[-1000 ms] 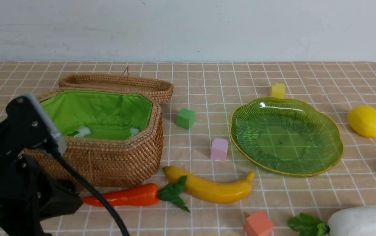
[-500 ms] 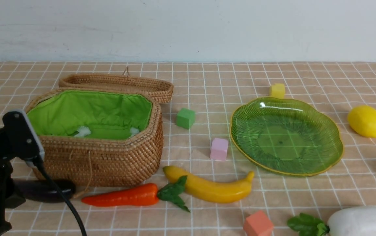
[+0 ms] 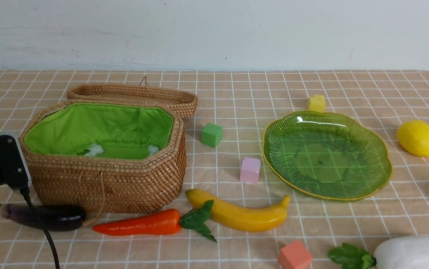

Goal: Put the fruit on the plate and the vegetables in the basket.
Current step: Use the left arm to grab an eggplant and put it into the left basket

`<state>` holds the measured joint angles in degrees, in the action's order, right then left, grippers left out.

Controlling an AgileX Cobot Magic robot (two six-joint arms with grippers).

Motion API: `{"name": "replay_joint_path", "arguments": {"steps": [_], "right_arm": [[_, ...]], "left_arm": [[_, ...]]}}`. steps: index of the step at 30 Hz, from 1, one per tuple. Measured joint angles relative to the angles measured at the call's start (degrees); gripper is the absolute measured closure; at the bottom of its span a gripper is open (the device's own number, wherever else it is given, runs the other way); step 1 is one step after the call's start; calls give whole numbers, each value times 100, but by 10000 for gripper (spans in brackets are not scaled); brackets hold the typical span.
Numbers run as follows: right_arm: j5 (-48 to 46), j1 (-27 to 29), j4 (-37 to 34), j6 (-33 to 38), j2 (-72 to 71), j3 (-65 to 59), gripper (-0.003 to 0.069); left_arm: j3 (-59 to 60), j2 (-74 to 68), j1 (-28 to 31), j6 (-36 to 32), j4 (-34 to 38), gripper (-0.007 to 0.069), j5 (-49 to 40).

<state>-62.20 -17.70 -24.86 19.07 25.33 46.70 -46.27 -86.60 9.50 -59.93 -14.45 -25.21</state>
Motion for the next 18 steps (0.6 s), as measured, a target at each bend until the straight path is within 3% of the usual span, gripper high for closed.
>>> {"name": "replay_joint_path", "arguments": {"steps": [8, 18], "right_arm": [[121, 0, -5, 0, 0, 0, 655], [127, 0, -48, 0, 0, 0, 655]], "left_arm": [[-13, -724, 0, 0, -778, 102, 769], [-147, -1193, 19, 38, -1065, 161, 1396]]}}
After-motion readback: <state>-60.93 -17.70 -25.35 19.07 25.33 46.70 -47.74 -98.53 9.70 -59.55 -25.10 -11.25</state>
